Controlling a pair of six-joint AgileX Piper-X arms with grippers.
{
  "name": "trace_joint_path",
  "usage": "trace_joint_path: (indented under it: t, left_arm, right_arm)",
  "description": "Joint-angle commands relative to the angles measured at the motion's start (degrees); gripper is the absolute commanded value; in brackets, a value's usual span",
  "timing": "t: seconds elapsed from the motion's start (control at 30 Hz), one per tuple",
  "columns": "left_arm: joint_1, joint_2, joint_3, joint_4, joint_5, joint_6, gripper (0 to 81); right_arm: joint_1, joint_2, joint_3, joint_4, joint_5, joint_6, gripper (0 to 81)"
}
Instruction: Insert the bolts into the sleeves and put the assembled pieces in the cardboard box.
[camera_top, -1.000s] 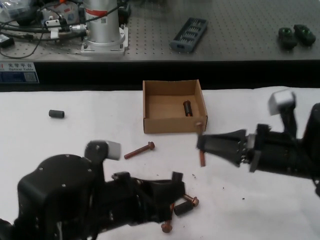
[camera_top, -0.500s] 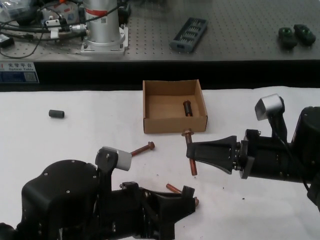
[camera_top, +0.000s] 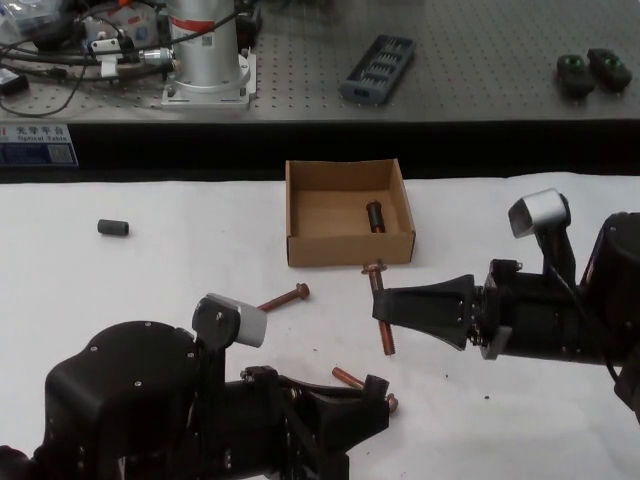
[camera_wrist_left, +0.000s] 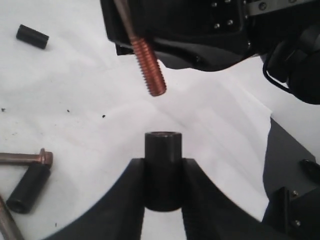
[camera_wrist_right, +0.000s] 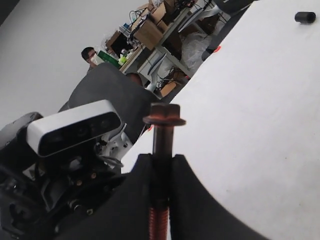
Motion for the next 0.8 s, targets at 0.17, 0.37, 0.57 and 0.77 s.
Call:
trace_joint_path:
  t: [0.17, 0.37, 0.57, 0.77]
  left_arm:
    - [-0.14, -0.69, 0.06, -0.27, -0.55, 13.53, 9.4]
    - [-0.14, -0.69, 0.06, -0.27, -0.55, 17.55, 9.4]
    - [-0.14, -0.69, 0.06, -0.56, -0.55, 16.97, 9.4]
    - [-0.14, -0.69, 1.35, -7.15, -1.86, 16.42, 9.4]
  right_arm:
    - [0.31, -0.01, -0.09, -1.01, -6.67, -4.09, 2.9]
    - [0.31, -0.01, -0.19, -1.01, -6.65, -6.57, 2.9]
    - [0.31, -0.01, -0.20, -5.37, -2.76, -9.52, 2.9]
    - [0.72, -0.01, -0.20, -8.08, 0.02, -12.50, 2.9]
